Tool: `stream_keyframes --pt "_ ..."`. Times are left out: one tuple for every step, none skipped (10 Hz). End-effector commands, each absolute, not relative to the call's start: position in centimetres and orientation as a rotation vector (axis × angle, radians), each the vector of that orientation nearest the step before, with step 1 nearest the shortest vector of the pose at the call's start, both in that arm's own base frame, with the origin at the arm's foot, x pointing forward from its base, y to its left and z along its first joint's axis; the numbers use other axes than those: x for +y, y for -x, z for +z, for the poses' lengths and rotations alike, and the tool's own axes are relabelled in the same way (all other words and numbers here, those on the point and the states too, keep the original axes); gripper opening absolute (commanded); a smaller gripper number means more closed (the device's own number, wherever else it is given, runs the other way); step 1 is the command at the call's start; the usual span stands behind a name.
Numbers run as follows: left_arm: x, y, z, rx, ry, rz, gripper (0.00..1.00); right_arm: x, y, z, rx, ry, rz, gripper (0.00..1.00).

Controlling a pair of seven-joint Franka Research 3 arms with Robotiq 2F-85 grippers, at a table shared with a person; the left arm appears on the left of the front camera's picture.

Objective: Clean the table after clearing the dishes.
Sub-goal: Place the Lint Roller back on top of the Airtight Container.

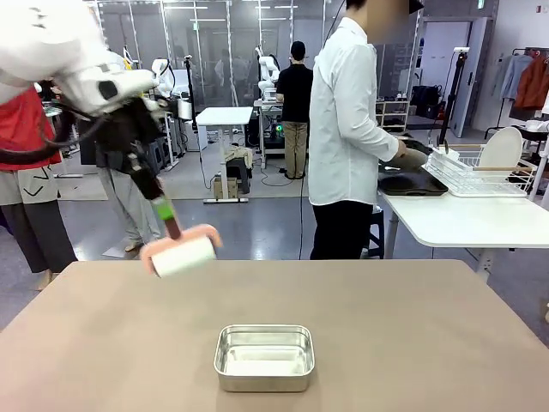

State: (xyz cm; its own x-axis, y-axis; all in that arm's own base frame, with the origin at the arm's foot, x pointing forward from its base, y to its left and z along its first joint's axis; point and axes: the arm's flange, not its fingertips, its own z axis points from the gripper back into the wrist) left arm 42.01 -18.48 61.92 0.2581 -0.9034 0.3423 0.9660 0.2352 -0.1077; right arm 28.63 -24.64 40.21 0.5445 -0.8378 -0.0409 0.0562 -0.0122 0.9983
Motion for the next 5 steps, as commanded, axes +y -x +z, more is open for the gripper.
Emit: stream_keyframes --pt "-22.6 -40.5 60.5 -0.187 0.311 -1.548 0.2 -24.7 -28.2 40.5 -0.728 -1.405 -0.803 1.0" --pt "-24.4 -39.5 60.2 -0.189 0.287 -1.566 0.2 -24.7 -28.2 40.5 -0.728 -1.405 -0.803 1.0" --pt "-25.5 -38.7 60.0 -0.189 0.25 -1.558 0.2 -24.7 -28.2 40.5 -0.728 -1.405 -0.803 1.0" --pt "-24.8 -39.5 61.3 -0.225 0.123 -1.382 0.2 -24.7 -28.2 40.5 -0.728 -1.405 -0.803 1.0" --pt "-27.1 -38.4 59.8 -0.162 0.309 -1.567 0.2 -24.7 -28.2 40.5 -0.728 -1.405 -0.803 1.0"
